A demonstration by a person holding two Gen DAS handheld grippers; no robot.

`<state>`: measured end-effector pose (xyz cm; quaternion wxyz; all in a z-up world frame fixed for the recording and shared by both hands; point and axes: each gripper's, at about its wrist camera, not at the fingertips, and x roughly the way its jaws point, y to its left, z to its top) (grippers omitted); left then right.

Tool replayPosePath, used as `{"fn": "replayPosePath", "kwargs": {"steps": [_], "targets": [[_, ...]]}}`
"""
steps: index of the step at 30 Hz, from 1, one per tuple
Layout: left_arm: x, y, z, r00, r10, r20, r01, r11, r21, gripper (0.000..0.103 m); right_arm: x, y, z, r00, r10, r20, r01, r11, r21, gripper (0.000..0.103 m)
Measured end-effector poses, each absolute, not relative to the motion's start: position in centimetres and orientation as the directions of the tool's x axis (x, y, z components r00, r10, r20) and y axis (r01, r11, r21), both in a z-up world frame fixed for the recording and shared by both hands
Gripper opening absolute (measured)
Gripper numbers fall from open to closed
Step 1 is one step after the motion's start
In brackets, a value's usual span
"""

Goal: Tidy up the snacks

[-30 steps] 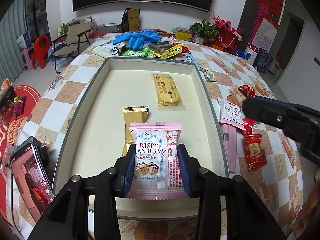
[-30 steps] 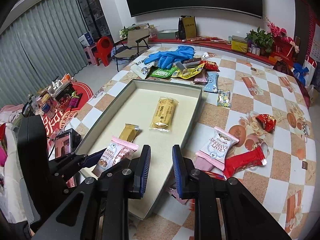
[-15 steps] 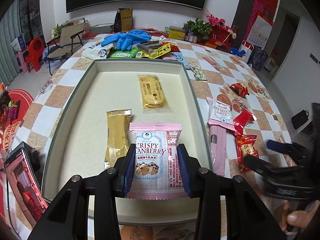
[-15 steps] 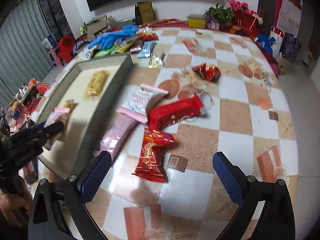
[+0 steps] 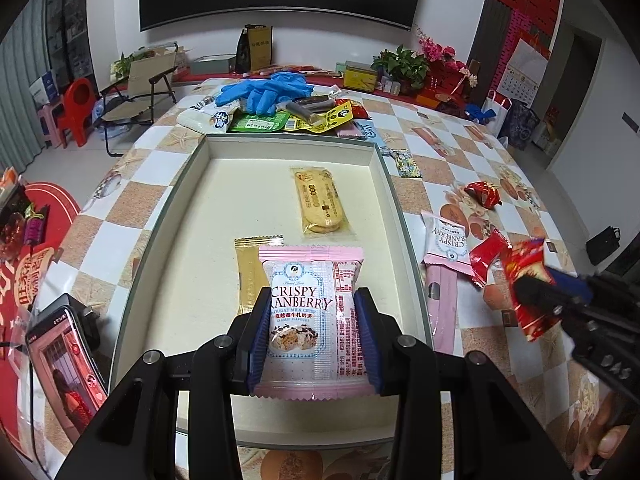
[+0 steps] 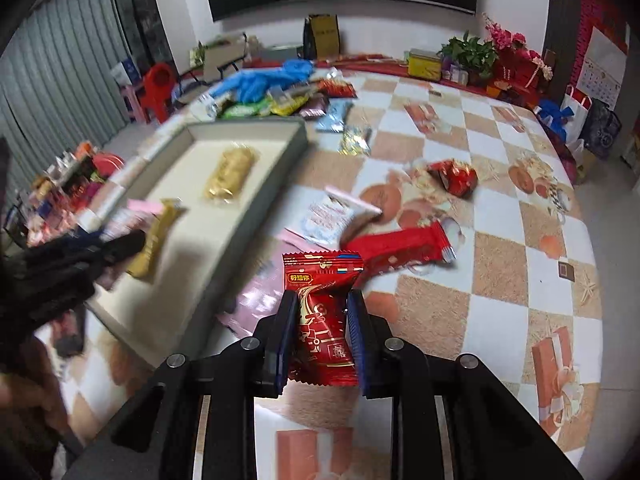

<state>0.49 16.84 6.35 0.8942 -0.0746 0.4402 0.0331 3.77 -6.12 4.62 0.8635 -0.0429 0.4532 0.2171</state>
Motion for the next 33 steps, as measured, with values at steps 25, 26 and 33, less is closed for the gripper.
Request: {"fn": "replayPosePath", "kwargs": {"steps": [25, 26, 33], "targets": [[2.2, 20.6, 5.0, 0.563, 0.064, -0.824, -0.196, 0.979, -0.057, 0.043, 7.5, 4.4, 6.9, 0.381, 0.478, -0.791, -0.542, 0.809, 0.228, 0.027], [2.3, 20.7, 4.9, 0.562, 0.063, -0.825, -0.197, 0.979, -0.059, 0.043, 7.7, 4.6, 6.7, 0.374, 0.481, -0.793, -0.541, 0.808, 0.234, 0.027], [3.0, 21.2, 4.6, 0.547, 0.046, -0.836, -0.212, 0.973, -0.085, 0.046, 8.9, 6.3, 6.9, 0.366, 0.489, -0.792, -0.550, 0.800, 0.240, 0.027]]}}
